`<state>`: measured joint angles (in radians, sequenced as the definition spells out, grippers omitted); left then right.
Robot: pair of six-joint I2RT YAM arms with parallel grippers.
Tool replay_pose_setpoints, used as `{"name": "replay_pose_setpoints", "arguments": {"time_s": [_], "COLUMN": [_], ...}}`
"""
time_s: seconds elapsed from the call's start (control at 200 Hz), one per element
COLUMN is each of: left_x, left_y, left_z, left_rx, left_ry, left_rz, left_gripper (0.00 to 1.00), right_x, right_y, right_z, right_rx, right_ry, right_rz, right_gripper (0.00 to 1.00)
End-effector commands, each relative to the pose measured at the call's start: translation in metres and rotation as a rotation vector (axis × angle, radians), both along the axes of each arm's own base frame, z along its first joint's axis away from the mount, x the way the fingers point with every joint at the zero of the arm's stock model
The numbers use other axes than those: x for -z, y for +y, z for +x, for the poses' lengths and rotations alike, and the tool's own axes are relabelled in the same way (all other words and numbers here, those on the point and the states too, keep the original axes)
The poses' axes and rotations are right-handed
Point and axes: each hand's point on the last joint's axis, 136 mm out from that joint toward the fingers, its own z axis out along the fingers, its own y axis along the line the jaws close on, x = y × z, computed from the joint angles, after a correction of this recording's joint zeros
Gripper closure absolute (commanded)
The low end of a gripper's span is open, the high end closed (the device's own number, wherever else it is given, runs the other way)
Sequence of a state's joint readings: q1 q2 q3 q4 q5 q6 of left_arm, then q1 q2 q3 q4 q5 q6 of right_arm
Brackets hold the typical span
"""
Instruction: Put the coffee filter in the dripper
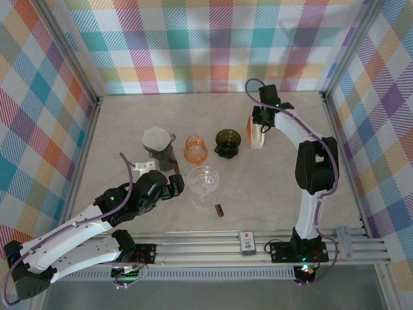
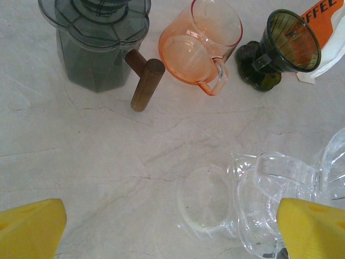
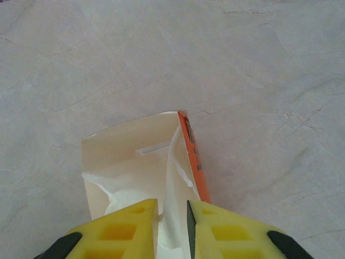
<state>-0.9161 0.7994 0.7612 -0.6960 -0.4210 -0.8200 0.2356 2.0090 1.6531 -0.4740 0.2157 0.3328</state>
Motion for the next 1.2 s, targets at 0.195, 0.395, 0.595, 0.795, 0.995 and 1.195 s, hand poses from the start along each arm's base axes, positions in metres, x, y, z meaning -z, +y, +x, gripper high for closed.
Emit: {"name": "replay_pose_setpoints", "arguments": {"time_s": [0.195, 0.395, 0.595, 0.795, 0.995, 1.195], "left_x": [0.001, 0.003, 0.000, -0.003, -0.006, -0.010], "left_y": [-0.001, -0.003, -0.003, -0.004, -0.004, -0.006], "left_z": [0.001, 0.001, 0.002, 0.002, 0.001, 0.003], "left_rx": [-0.006, -0.004, -0.001, 0.000, 0.005, 0.013], "left_ry": [-0.013, -0.009, -0.011, -0.015, -0.015, -0.016], "left_rz": [-0.006, -0.008, -0.010, -0.013, -0.014, -0.005], "left_gripper": [0.00, 0.00, 0.00, 0.00, 0.00, 0.00], "right_x": [-0.010, -0.024, -0.038, -0.045, -0.064, -0.089], "right_y": [0.000, -0.002, -0.005, -0.013, -0.023, -0.029], "right_z": [0.004, 0.000, -0.012, -0.027, -0.048, -0.075], "right_rx": [0.007, 0.003, 0.003, 0.022, 0.035, 0.037], "right_ry": [-0.017, -0.047, -0.072, -0.069, -0.111, -0.162], "right_rz": [0.022, 0.020, 0.020, -0.006, -0.026, -0.019], "right_gripper": [0.91, 1.00, 1.00, 1.00, 1.00, 1.00]}}
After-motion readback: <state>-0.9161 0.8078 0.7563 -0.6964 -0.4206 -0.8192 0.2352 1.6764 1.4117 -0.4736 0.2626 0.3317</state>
